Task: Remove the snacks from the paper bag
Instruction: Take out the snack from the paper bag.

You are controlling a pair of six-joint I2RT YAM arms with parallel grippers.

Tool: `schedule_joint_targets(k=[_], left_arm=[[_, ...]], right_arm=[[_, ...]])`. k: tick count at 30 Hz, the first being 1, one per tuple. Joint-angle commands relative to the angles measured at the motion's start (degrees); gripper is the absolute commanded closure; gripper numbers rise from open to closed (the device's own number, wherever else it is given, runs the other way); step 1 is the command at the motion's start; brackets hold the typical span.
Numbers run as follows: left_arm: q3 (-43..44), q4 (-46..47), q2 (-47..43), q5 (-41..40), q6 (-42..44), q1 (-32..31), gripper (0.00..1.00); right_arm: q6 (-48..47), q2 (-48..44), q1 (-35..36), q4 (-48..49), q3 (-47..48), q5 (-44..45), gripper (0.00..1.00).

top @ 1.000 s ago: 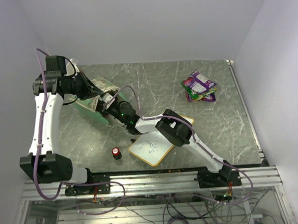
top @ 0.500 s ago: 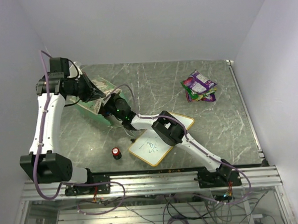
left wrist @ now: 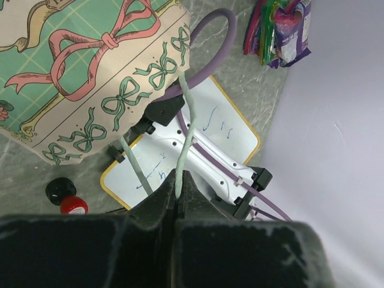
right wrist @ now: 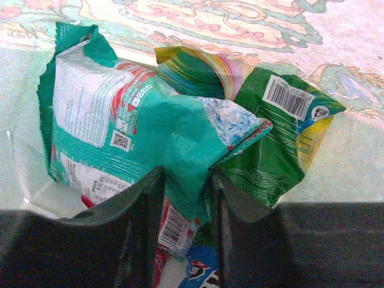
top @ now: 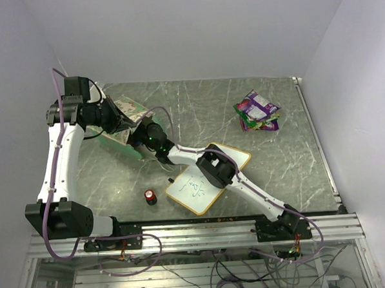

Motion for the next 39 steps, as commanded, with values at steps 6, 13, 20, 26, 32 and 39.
schedule_joint_targets(k=[6,13,20,26,32,39], left_arm=[[0.47,0.45,-0.75,-1.34,-2.1,-0.35,0.93],[1.69,0.62,-0.55,-1.0,-2.24,2.41,0.93],[1.16,2.4,-0.72,0.19,-3.13,4.96,0.93],[-0.86,4.56,-1.33,0.55,-4.93,5.17,0.93],[-0.1,3.25,-0.43,1.95,-4.36,5.11,0.93],[-1.59,2.86,-1.23,2.85,-4.19,5.17,0.93]], right_arm=[[-1.0,-5.73,-0.27,0.53,-7.91,-0.73,0.98],[-2.51,-13.41,-0.12,1.81,-17.15,-0.49,1.0],[-2.16,-23.58,0.07,4.25,-31.45,-1.09,1.0],[-0.44,-27.79,-0.49,5.3,-38.94,-0.72,1.0],[-0.31,-25.8,-0.71,5.75,-38.5,0.76,0.96],[-0.8,-26.78,-0.84,2.41,-38.67,2.34,0.59]])
